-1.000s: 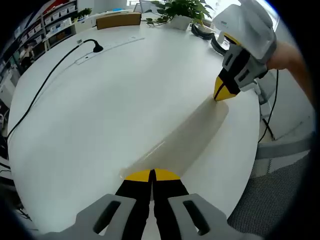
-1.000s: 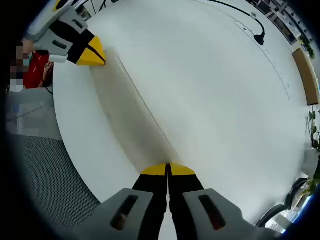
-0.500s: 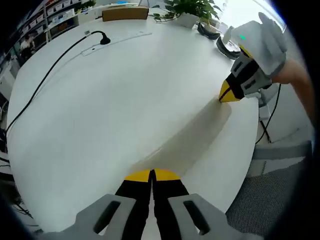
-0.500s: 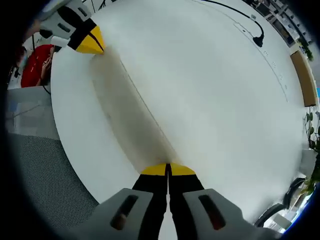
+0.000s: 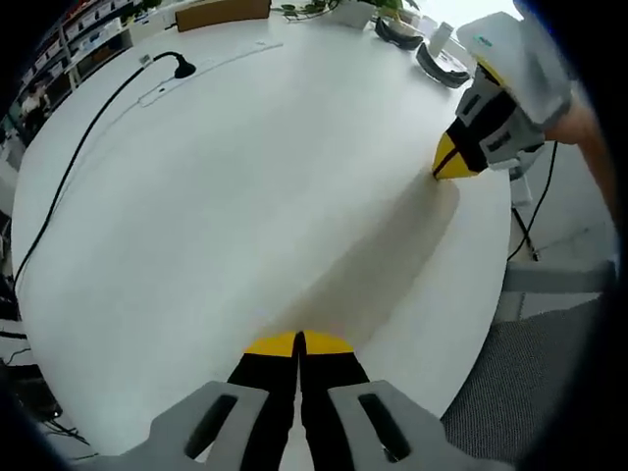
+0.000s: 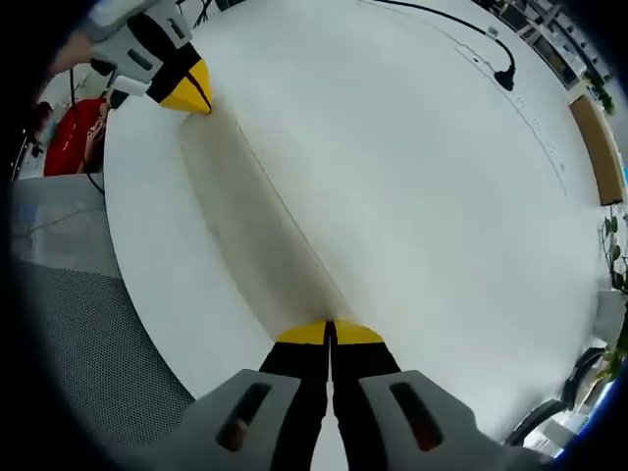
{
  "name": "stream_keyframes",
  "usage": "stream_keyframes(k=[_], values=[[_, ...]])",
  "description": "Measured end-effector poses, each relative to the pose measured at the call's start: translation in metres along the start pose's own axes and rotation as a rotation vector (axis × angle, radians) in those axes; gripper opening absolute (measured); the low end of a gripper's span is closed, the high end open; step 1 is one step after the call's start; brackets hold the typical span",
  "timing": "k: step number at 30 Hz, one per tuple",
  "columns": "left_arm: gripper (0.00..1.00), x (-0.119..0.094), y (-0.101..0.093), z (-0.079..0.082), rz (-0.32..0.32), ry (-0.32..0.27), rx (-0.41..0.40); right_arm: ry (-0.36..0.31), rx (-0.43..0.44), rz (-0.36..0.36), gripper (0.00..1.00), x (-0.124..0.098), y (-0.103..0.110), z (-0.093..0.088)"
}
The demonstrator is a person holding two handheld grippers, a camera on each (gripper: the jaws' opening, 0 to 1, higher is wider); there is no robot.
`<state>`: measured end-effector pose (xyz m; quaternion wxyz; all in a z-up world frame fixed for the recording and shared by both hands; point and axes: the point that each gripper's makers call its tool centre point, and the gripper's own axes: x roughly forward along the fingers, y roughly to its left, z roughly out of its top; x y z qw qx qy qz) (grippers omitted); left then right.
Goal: Arrange the utensils inside the cutlery case until each visible utensil rests in its matching compartment.
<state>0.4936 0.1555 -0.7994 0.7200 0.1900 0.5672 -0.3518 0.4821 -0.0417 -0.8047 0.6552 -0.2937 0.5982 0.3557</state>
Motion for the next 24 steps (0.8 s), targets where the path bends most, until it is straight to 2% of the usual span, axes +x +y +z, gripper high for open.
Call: stream_keyframes(k=[5, 7, 10, 12, 14, 16, 19, 21, 22, 24], values=[[0.0, 0.001, 0.001, 0.001, 0.0, 0.031, 0.002, -0.007, 0.01, -0.005, 0.0, 0.0, 0.001, 0.001], [0.0, 0.0, 0.001, 0.001, 0.0, 0.043, -0.026, -0.01, 0.012, -0.008, 0.0, -0.001, 0.001, 0.001], [0.0, -0.001, -0.002, 0.0, 0.019, 0.038, 0.021, -0.021, 0.017, -0.012, 0.0, -0.001, 0.001, 0.001], [0.0, -0.001, 0.0, 0.002, 0.033, 0.042, 0.008, -0.032, 0.025, -0.012, 0.0, -0.001, 0.001, 0.0], [0.0, -0.001, 0.002, 0.003, 0.02, 0.054, 0.023, -0.036, 0.019, -0.015, 0.0, -0.001, 0.002, 0.001], [0.0, -0.004, -0.001, -0.003, -0.011, 0.096, -0.022, -0.031, 0.003, -0.022, 0.0, -0.001, 0.002, 0.002], [0.0, -0.011, -0.019, -0.006, -0.075, 0.094, 0.129, -0.008, -0.011, -0.035, 0.0, 0.0, 0.003, 0.003], [0.0, -0.01, -0.024, -0.01, -0.104, 0.109, 0.18, -0.002, -0.003, -0.037, 0.0, 0.0, 0.002, 0.002], [0.0, -0.007, -0.023, -0.009, -0.097, 0.099, 0.225, 0.001, 0.004, -0.035, 0.0, 0.0, 0.001, 0.002], [0.0, -0.005, -0.022, -0.014, -0.086, 0.132, 0.284, 0.001, 0.023, -0.03, 0.0, -0.001, 0.001, 0.002]])
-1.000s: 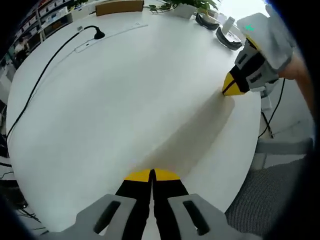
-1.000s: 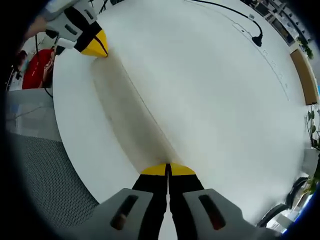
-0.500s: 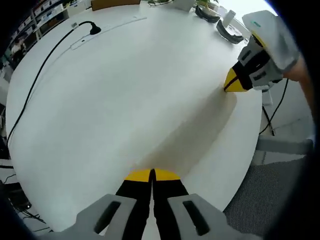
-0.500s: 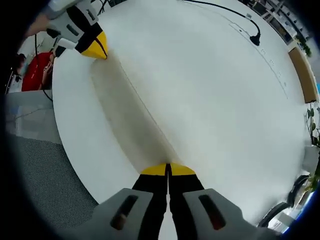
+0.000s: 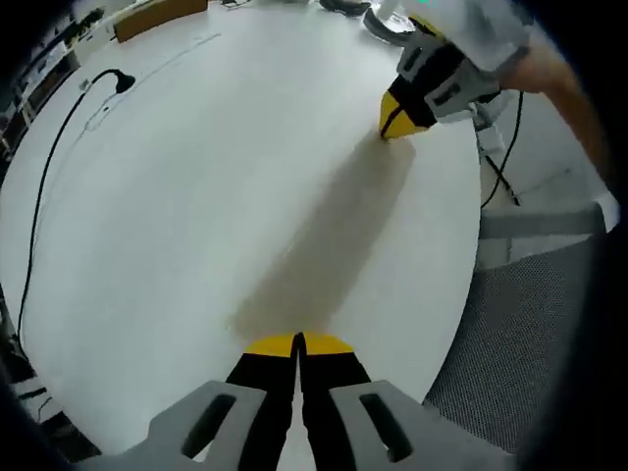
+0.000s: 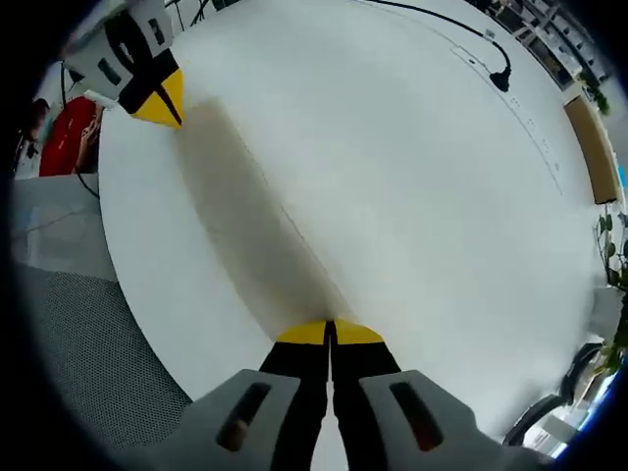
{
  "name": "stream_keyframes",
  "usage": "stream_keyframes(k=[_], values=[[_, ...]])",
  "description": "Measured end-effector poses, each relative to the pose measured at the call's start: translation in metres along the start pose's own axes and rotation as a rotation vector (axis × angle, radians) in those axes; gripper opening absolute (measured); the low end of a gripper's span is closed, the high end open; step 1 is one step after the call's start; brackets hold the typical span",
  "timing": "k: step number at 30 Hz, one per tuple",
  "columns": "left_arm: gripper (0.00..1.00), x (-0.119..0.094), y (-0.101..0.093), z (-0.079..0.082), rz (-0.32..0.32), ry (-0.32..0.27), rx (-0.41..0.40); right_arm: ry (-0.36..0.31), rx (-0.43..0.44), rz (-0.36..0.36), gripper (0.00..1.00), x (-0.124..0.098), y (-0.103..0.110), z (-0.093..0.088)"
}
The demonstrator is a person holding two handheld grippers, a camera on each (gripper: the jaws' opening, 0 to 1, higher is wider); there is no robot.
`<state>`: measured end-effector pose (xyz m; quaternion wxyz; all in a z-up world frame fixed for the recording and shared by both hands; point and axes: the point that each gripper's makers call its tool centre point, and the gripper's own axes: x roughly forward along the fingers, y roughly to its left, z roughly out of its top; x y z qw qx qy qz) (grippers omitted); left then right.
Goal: Arrange the utensils inside the cutlery case until each visible utensil rests in its matching compartment.
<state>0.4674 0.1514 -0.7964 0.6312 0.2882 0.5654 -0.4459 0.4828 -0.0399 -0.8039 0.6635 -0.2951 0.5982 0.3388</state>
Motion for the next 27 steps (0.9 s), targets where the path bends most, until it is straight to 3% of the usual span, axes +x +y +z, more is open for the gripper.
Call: stream_keyframes(k=[2, 4, 5, 13, 14, 16, 20, 22, 23, 24, 26, 27], values=[[0.0, 0.0049, 0.0047, -0.0104, 0.031, 0.068, 0.048, -0.002, -0.003, 0.003, 0.0, 0.0002, 0.0003, -0.0001], [0.0, 0.0045, 0.0024, -0.007, 0.011, 0.061, 0.106, -0.009, -0.003, 0.008, 0.0, 0.0001, 0.0005, -0.0007], [0.0, 0.0056, 0.0018, -0.0073, 0.019, 0.064, 0.061, -0.014, 0.006, 0.011, 0.0, -0.0001, 0.0003, -0.0011], [0.0, 0.0052, 0.0013, -0.0082, 0.012, 0.093, 0.064, -0.035, 0.029, 0.03, 0.0, -0.0002, 0.0014, -0.0005], [0.0, 0.0053, 0.0008, -0.008, 0.021, 0.095, 0.077, -0.035, 0.03, 0.03, 0.0, -0.0002, 0.0015, -0.0005], [0.0, 0.0047, 0.0005, -0.007, 0.054, 0.118, 0.183, -0.04, 0.032, 0.031, 0.0, -0.0004, 0.0014, -0.0008], [0.0, 0.006, 0.0015, -0.0059, 0.061, 0.164, 0.105, -0.066, 0.058, 0.037, 0.0, -0.0011, 0.0005, -0.0015], [0.0, 0.0061, 0.0018, -0.0058, 0.059, 0.18, 0.094, -0.078, 0.046, 0.032, 0.0, -0.0011, 0.0015, -0.0012], [0.0, 0.0055, 0.0019, -0.0068, 0.067, 0.192, 0.048, -0.083, 0.027, 0.027, 0.0, -0.0009, 0.0016, -0.0007], [0.0, 0.005, 0.002, -0.007, 0.064, 0.19, 0.026, -0.089, 0.004, 0.024, 0.0, -0.001, 0.0014, -0.0003], [0.0, 0.0033, 0.0015, -0.0074, 0.055, 0.166, 0.059, -0.11, -0.046, 0.031, 0.0, -0.0024, 0.003, 0.0001], [0.0, 0.0039, 0.0026, -0.001, 0.069, 0.112, 0.068, -0.128, -0.073, 0.037, 0.0, -0.0035, 0.0041, -0.0002]])
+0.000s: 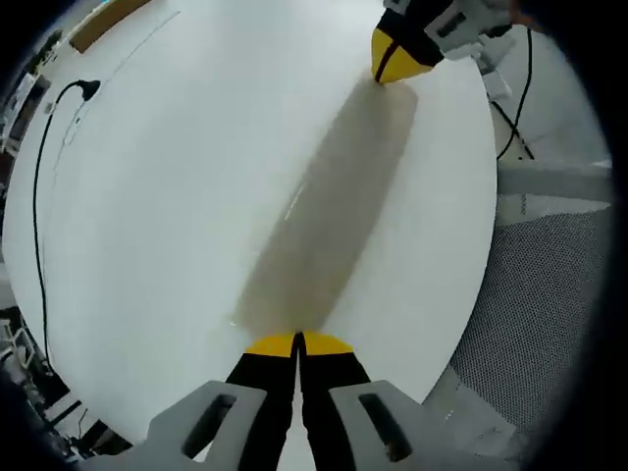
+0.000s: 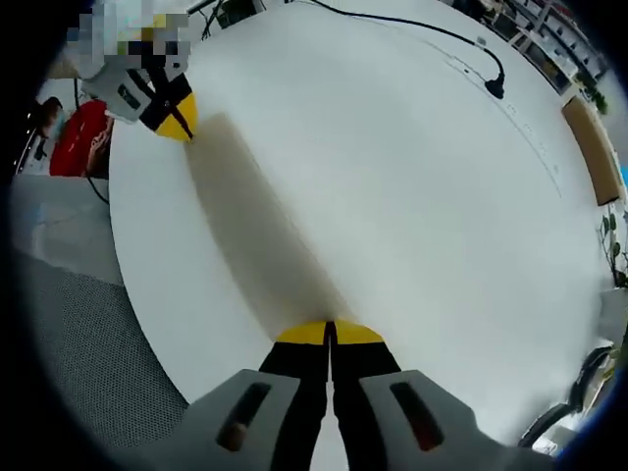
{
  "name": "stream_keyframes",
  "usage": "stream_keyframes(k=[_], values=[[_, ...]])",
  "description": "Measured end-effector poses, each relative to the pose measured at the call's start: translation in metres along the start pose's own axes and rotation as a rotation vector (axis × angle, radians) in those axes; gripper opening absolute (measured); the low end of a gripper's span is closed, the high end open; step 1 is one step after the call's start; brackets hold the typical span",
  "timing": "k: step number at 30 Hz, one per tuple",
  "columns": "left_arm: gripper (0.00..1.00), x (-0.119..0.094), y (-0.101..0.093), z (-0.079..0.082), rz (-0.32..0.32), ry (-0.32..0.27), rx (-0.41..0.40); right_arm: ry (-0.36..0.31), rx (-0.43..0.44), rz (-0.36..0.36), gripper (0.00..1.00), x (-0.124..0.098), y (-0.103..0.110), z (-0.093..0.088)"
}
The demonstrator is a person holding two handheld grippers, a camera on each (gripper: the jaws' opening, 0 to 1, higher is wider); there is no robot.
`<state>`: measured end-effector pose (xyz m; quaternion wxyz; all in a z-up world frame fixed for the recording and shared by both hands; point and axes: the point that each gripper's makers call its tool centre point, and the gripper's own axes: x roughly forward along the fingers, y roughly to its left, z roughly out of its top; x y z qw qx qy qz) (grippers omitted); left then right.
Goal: Arrange the utensils inside the cutlery case until each visible utensil rests in its matching compartment.
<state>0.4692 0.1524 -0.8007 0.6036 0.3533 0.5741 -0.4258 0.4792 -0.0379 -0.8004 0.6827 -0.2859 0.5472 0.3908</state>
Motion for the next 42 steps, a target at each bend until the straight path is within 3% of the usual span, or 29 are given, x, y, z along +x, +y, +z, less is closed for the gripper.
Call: stream_keyframes(k=[1, 2, 3, 5, 7, 8, 10, 12, 14, 15, 16, 17, 18, 19, 21, 25, 26, 27, 33, 35, 38, 39, 42], values=[[0.0, -0.004, -0.002, 0.009, 0.006, -0.067, -0.059, -0.008, 0.012, -0.015, 0.0, -0.002, 0.001, -0.001], [0.0, -0.007, -0.007, 0.015, -0.02, -0.096, -0.094, -0.027, 0.01, -0.017, 0.0, -0.002, 0.003, 0.002], [0.0, -0.012, -0.015, 0.028, -0.059, -0.163, -0.117, -0.077, -0.012, 0.019, 0.0, -0.002, 0.013, 0.011], [0.0, -0.018, -0.024, 0.046, -0.074, -0.221, -0.067, -0.133, -0.085, 0.093, 0.0, -0.004, 0.033, 0.028], [0.0, -0.017, -0.022, 0.055, -0.029, -0.217, -0.009, -0.202, -0.179, 0.133, 0.0, -0.007, 0.046, 0.049], [0.0, -0.017, -0.021, 0.059, -0.021, -0.226, 0.003, -0.202, -0.175, 0.131, 0.0, -0.007, 0.048, 0.054], [0.0, -0.013, -0.023, 0.065, -0.037, -0.232, -0.006, -0.205, -0.195, 0.142, 0.0, -0.004, 0.052, 0.062], [0.0, -0.009, -0.022, 0.074, -0.022, -0.267, -0.006, -0.256, -0.25, 0.168, 0.0, 0.002, 0.058, 0.073], [0.0, -0.002, -0.028, 0.078, -0.05, -0.285, -0.041, -0.313, -0.225, 0.195, 0.0, 0.008, 0.065, 0.078], [0.0, -0.002, -0.033, 0.076, -0.076, -0.275, -0.05, -0.336, -0.235, 0.207, 0.0, 0.012, 0.068, 0.081], [0.0, 0.001, -0.039, 0.07, -0.104, -0.248, -0.062, -0.265, -0.218, 0.18, 0.0, 0.019, 0.063, 0.069], [0.0, 0.005, -0.034, 0.06, -0.077, -0.202, -0.06, -0.196, -0.243, 0.165, 0.0, 0.024, 0.06, 0.058], [0.0, -0.005, -0.032, 0.074, -0.091, -0.289, -0.027, -0.18, -0.274, 0.16, 0.0, 0.029, 0.06, 0.053], [0.0, 0.006, -0.03, 0.073, -0.081, -0.274, -0.006, -0.292, -0.289, 0.173, 0.0, 0.025, 0.061, 0.072], [0.0, 0.007, -0.032, 0.073, -0.068, -0.28, 0.054, -0.263, -0.222, 0.171, 0.0, 0.022, 0.061, 0.067], [0.0, 0.007, -0.031, 0.078, -0.079, -0.316, 0.039, -0.244, -0.181, 0.192, 0.0, 0.023, 0.06, 0.068], [0.0, 0.006, -0.033, 0.077, -0.08, -0.314, 0.039, -0.256, -0.237, 0.198, 0.0, 0.02, 0.06, 0.069], [0.0, 0.005, -0.032, 0.076, -0.082, -0.311, 0.026, -0.252, -0.182, 0.2, 0.0, 0.019, 0.061, 0.067], [0.0, 0.009, -0.032, 0.081, -0.093, -0.293, 0.041, -0.312, -0.11, 0.234, 0.0, 0.018, 0.064, 0.068], [0.0, 0.009, -0.032, 0.082, -0.095, -0.302, 0.048, -0.306, -0.164, 0.221, 0.0, 0.017, 0.065, 0.067], [0.0, 0.008, -0.031, 0.081, -0.108, -0.341, 0.026, -0.296, -0.163, 0.217, 0.0, 0.017, 0.064, 0.066], [0.0, 0.007, -0.03, 0.079, -0.116, -0.361, -0.007, -0.296, -0.151, 0.217, 0.0, 0.016, 0.062, 0.063], [0.0, 0.005, -0.017, 0.057, -0.084, -0.324, -0.025, -0.271, -0.138, 0.183, 0.0, 0.012, 0.048, 0.048]])
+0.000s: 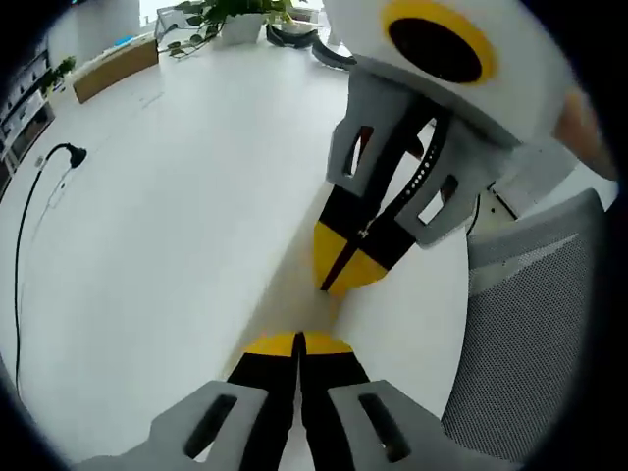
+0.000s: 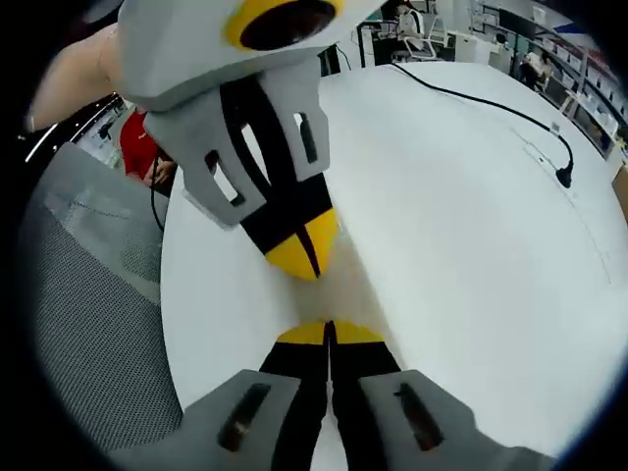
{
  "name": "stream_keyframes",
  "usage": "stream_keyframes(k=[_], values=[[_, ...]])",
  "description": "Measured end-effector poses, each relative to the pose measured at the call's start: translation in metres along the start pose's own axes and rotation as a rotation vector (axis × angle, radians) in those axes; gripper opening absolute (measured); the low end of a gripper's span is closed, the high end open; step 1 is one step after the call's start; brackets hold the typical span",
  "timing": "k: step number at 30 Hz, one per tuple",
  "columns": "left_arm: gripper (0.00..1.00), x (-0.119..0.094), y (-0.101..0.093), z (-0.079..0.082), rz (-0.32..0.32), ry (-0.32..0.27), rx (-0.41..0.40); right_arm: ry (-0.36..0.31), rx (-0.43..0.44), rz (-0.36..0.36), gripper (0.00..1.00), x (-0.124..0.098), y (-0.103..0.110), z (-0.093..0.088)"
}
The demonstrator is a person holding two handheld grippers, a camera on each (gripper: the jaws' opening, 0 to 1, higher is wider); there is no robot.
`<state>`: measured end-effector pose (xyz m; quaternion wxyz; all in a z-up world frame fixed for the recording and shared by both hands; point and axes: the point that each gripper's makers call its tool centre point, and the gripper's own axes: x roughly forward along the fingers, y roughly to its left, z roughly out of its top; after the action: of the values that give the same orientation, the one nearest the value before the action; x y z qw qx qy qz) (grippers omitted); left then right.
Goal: Arrange the utensils inside the cutlery case until each visible utensil rests in its matching compartment.
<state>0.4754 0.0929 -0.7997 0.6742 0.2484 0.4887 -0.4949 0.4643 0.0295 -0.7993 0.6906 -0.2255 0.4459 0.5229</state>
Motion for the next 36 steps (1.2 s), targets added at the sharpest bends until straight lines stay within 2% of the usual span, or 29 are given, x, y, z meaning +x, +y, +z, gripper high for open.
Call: stream_keyframes(k=[4, 7, 9, 10, 11, 12, 14, 16, 17, 18, 19, 20, 21, 22, 23, 24, 25, 26, 27, 29, 33, 36], values=[[0.0, -0.012, 0.011, -0.026, 0.011, 0.0, -0.038, 0.028, 0.063, -0.023, 0.0, -0.022, -0.016, -0.034], [0.0, -0.016, 0.014, -0.032, 0.025, -0.007, -0.052, 0.025, 0.084, -0.034, 0.0, -0.032, -0.022, -0.049], [0.0, -0.015, 0.013, -0.031, 0.02, -0.009, -0.066, 0.015, 0.09, -0.038, 0.0, -0.032, -0.021, -0.049], [0.0, -0.014, 0.013, -0.029, 0.02, 0.008, -0.071, 0.021, 0.087, -0.044, 0.0, -0.03, -0.02, -0.045], [0.0, -0.014, 0.013, -0.03, 0.024, 0.053, -0.053, 0.042, 0.08, -0.052, 0.0, -0.03, -0.02, -0.046], [0.0, -0.014, 0.013, -0.03, 0.025, 0.078, -0.021, 0.091, 0.039, -0.061, 0.0, -0.029, -0.02, -0.046], [0.0, -0.013, 0.01, -0.028, 0.035, 0.103, -0.006, 0.12, 0.03, -0.059, 0.0, -0.028, -0.019, -0.044], [0.0, -0.014, 0.01, -0.029, 0.077, 0.138, 0.028, 0.122, 0.039, -0.057, 0.0, -0.028, -0.02, -0.045], [0.0, -0.015, 0.011, -0.029, 0.105, 0.148, 0.016, 0.119, 0.032, -0.056, 0.0, -0.028, -0.02, -0.046], [0.0, -0.015, 0.011, -0.029, 0.118, 0.152, 0.01, 0.084, -0.022, -0.052, 0.0, -0.028, -0.02, -0.045], [0.0, -0.014, 0.01, -0.027, 0.135, 0.129, 0.016, 0.06, -0.054, -0.044, 0.0, -0.029, -0.017, -0.045], [0.0, -0.015, 0.009, -0.019, 0.14, 0.068, 0.067, 0.035, -0.06, -0.02, 0.03, -0.029, -0.012, -0.044], [0.0, -0.017, 0.008, -0.017, 0.152, 0.037, 0.075, -0.004, 0.006, -0.019, 0.13, -0.031, -0.009, -0.044], [0.0, -0.021, 0.01, -0.018, 0.175, 0.018, 0.09, -0.037, 0.011, -0.025, 0.23, -0.032, -0.007, -0.042], [0.03, -0.024, 0.012, -0.019, 0.189, 0.005, 0.148, -0.07, 0.004, -0.049, 0.35, -0.033, -0.009, -0.04], [0.13, -0.029, 0.018, -0.014, 0.231, -0.032, 0.235, -0.083, -0.02, -0.065, 0.46, -0.033, -0.009, -0.042], [0.2, -0.035, 0.025, -0.005, 0.296, -0.113, 0.326, -0.069, -0.065, -0.075, 0.48, -0.033, -0.009, -0.046], [0.24, -0.036, 0.025, -0.005, 0.299, -0.127, 0.358, -0.049, -0.109, -0.099, 0.47, -0.033, -0.012, -0.05], [0.25, -0.037, 0.026, -0.012, 0.303, -0.12, 0.332, -0.016, -0.18, -0.132, 0.46, -0.034, -0.016, -0.054], [0.28, -0.035, 0.023, -0.018, 0.268, -0.109, 0.291, 0.012, -0.23, -0.163, 0.49, -0.035, -0.02, -0.056], [0.57, -0.023, 0.009, -0.022, 0.203, -0.164, 0.243, 0.02, -0.271, -0.147, 0.55, -0.031, -0.022, -0.047], [0.6, -0.012, 0.001, -0.029, 0.16, -0.159, 0.217, 0.043, -0.308, -0.127, 0.55, -0.024, -0.022, -0.042]])
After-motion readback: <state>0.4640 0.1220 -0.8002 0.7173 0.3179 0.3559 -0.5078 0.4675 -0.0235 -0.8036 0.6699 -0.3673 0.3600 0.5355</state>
